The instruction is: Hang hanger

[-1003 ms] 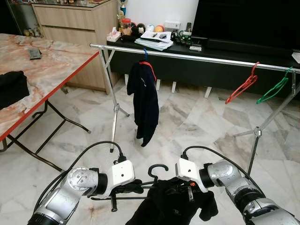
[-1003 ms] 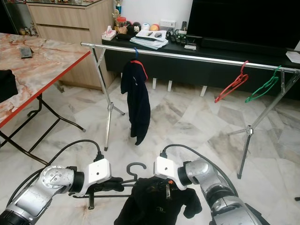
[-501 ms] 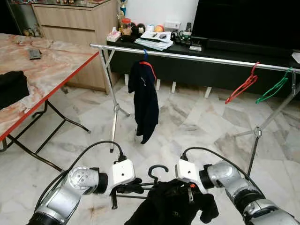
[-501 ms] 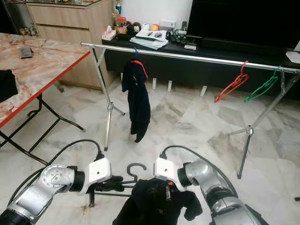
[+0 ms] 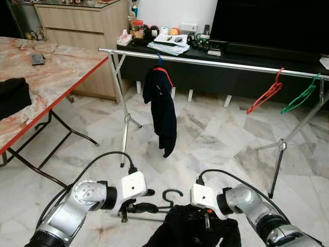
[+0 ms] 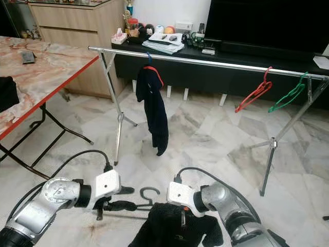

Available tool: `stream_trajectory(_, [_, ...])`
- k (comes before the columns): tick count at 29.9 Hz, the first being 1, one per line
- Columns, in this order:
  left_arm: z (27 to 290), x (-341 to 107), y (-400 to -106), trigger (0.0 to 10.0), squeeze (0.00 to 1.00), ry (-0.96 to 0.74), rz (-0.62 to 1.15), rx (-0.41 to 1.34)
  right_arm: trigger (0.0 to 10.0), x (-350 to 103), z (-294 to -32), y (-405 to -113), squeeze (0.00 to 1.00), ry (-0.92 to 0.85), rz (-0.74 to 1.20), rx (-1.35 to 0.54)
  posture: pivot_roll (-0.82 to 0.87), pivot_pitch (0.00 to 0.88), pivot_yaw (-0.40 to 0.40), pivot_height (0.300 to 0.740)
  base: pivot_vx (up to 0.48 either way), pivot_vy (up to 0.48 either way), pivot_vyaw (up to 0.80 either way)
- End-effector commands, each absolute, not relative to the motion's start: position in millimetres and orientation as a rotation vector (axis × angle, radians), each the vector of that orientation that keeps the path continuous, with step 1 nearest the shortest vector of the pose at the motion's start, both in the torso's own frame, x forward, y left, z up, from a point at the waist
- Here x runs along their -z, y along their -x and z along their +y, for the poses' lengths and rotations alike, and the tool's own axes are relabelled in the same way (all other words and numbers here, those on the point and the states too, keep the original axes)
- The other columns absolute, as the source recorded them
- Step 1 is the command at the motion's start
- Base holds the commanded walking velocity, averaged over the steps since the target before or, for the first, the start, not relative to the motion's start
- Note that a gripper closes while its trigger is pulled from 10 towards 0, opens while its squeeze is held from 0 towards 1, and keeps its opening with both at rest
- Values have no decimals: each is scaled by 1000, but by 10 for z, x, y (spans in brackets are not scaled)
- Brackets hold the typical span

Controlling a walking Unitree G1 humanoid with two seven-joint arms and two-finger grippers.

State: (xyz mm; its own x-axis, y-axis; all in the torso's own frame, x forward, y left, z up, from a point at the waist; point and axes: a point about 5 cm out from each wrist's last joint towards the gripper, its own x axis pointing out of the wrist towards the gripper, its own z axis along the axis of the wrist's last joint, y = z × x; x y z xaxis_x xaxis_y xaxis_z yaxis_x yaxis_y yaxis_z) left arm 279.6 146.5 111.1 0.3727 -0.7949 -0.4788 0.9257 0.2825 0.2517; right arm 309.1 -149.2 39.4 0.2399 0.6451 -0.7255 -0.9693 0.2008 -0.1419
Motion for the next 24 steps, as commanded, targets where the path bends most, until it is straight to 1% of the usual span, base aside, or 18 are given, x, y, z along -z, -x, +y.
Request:
stream_trajectory(1, [1561,-1127,-2838,10000,1000,-537,254,1070,0,-326,-1558,-3090,0,653,612,-1104,116,58,-66,740,0,0,0])
stream_trajectory(2, [1611,-1134,-2894,10000,1000,-516,211,964,0,-276,-1559,-3065,0,618,618,-1061,115,59,-63,740,0,0,0])
stream_trajectory(3, [1640,-1133,-2917,10000,1000,-508,194,910,0,-254,-1557,-3054,0,600,620,-1040,113,58,-61,740,0,0,0])
stream_trajectory(5, [1680,-1118,-2935,10000,1000,-498,184,845,0,-229,-1551,-3042,0,576,617,-1013,111,57,-59,740,0,0,0])
stream_trajectory(6, [1722,-1093,-2950,10000,1000,-499,175,773,0,-213,-1549,-3044,0,564,610,-972,107,54,-55,740,0,0,0])
stream_trajectory(8, [1748,-1075,-2965,10000,1000,-485,171,724,0,-210,-1551,-3049,0,559,606,-952,107,53,-54,740,0,0,0])
stream_trajectory(9, [1829,-994,-2997,10000,1000,-449,167,585,0,-214,-1559,-3080,0,544,587,-876,100,46,-51,740,0,0,0])
stream_trajectory(10, [1868,-941,-3005,10000,663,-432,173,526,0,-218,-1560,-3095,0,527,580,-839,98,45,-51,740,0,0,0])
stream_trajectory(11, [1913,-869,-3006,10000,0,-399,186,466,0,-223,-1561,-3111,0,504,568,-796,93,42,-53,740,0,0,0])
stream_trajectory(12, [1938,-822,-3004,10000,0,-377,195,433,0,-225,-1562,-3119,0,490,560,-771,93,42,-53,740,0,0,0])
stream_trajectory(13, [2014,-671,-2988,10000,0,-320,242,350,0,-210,-1584,-3127,0,454,556,-693,94,35,-54,740,0,0,0])
stream_trajectory(14, [2014,-671,-2988,10000,0,-320,242,350,0,-210,-1584,-3127,0,454,556,-693,94,35,-54,740,0,0,0])
stream_trajectory(16, [2119,-411,-2908,10000,0,-300,345,263,0,-146,-1597,-3096,0,382,565,-589,90,28,-51,740,0,0,0])
stream_trajectory(18, [2212,-196,-2799,10000,0,-318,444,199,0,-66,-1596,-3036,0,302,576,-510,85,24,-46,740,0,0,0])
stream_trajectory(19, [2278,-14,-2671,10000,0,-310,524,148,0,28,-1633,-2959,0,254,600,-420,86,22,-43,740,0,0,0])
stream_trajectory(20, [2278,-14,-2671,10000,0,-310,524,148,0,28,-1633,-2959,0,254,600,-420,86,22,-43,740,0,0,0])
stream_trajectory(21, [2336,138,-2538,10000,0,-293,595,97,0,109,-1698,-2889,0,170,626,-291,87,20,-36,740,0,0,0])
stream_trajectory(24, [2397,324,-2340,10000,0,-248,681,32,0,240,-1807,-2752,0,53,677,-114,77,16,-30,740,0,0,0])
